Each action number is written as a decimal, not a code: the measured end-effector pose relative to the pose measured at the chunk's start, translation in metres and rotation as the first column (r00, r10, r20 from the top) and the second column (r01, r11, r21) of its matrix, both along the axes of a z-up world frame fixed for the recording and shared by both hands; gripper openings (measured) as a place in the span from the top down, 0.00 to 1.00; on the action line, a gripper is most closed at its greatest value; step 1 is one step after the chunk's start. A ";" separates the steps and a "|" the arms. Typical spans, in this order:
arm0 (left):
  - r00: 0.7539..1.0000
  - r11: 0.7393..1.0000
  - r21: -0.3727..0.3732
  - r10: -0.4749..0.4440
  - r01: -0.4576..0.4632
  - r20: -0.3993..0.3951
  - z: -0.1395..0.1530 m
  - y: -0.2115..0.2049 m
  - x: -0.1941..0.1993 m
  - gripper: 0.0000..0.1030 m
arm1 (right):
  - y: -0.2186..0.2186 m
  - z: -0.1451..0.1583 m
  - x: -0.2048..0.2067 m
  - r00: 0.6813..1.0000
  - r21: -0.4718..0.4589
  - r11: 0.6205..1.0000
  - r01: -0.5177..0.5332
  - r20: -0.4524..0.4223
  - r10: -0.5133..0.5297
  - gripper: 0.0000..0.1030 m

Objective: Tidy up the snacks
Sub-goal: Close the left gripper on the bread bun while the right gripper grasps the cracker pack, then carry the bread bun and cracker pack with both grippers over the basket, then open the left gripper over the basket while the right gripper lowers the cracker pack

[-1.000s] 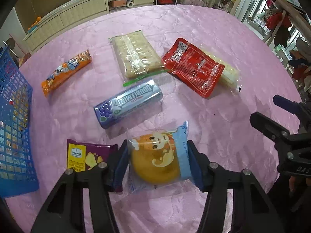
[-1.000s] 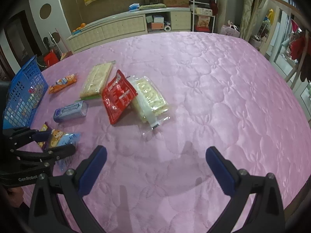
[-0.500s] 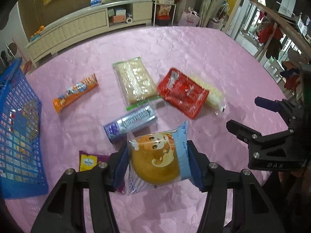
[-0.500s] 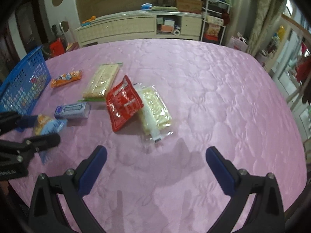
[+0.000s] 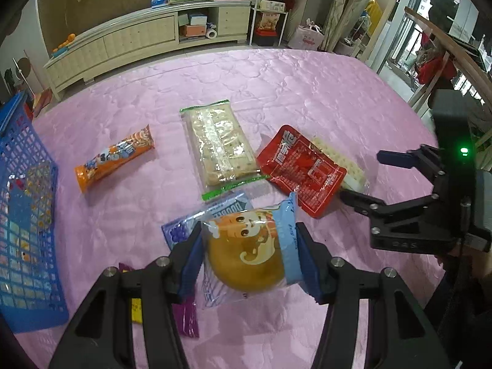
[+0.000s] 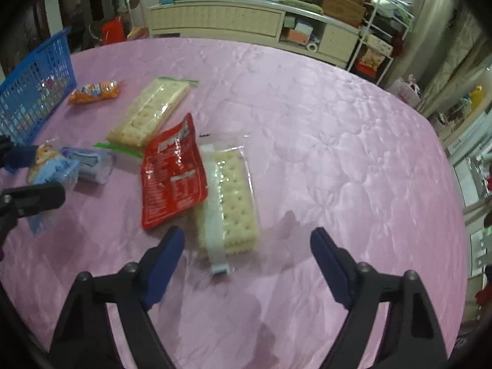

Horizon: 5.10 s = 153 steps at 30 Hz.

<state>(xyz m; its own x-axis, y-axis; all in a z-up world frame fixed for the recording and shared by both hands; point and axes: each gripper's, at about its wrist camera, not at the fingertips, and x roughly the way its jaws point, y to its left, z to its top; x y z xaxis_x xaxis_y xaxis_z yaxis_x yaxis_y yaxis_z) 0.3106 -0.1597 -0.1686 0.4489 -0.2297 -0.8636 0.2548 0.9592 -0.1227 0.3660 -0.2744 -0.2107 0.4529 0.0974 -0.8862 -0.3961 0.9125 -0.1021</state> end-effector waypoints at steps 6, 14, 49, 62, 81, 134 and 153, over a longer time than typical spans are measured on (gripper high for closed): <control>1.000 1.000 0.010 -0.017 0.017 0.007 -0.001 -0.004 0.008 0.48 | 0.001 -0.006 0.006 0.999 0.058 0.998 -0.033 -0.007 0.034 0.29; 1.000 1.000 0.011 -0.016 0.016 0.001 -0.005 -0.009 0.005 0.48 | 0.001 -0.003 0.006 1.000 0.113 0.994 0.002 -0.006 -0.001 0.54; 0.971 0.999 0.001 0.047 -0.049 0.234 0.094 0.066 -0.097 0.48 | 0.052 0.125 -0.104 0.997 0.201 0.979 -0.018 0.081 0.001 0.54; 0.937 0.988 0.035 0.134 -0.153 0.324 0.138 0.146 -0.120 0.48 | 0.135 0.167 -0.109 0.978 0.247 0.953 -0.175 0.155 0.140 0.54; 0.910 0.954 0.025 0.277 -0.299 0.310 0.143 0.255 -0.122 0.48 | 0.250 0.177 -0.094 0.936 0.256 0.903 -0.344 0.169 0.308 0.54; 0.882 0.912 0.032 0.386 -0.409 0.270 0.132 0.324 -0.126 0.24 | 0.326 0.167 -0.076 0.918 0.274 0.877 -0.396 0.115 0.379 0.54; 0.878 0.897 -0.004 0.433 -0.442 0.206 0.097 0.360 -0.120 0.24 | 0.370 0.117 -0.067 0.916 0.241 0.890 -0.387 -0.011 0.401 0.54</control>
<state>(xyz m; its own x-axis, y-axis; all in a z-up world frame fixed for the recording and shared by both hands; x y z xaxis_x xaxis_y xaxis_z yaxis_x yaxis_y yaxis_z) 0.1909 0.2005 -0.0718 0.6564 0.0642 -0.7517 -0.1773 0.9816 -0.0711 0.2985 0.0958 -0.0936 0.2823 0.4602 -0.8417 -0.7267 0.6754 0.1255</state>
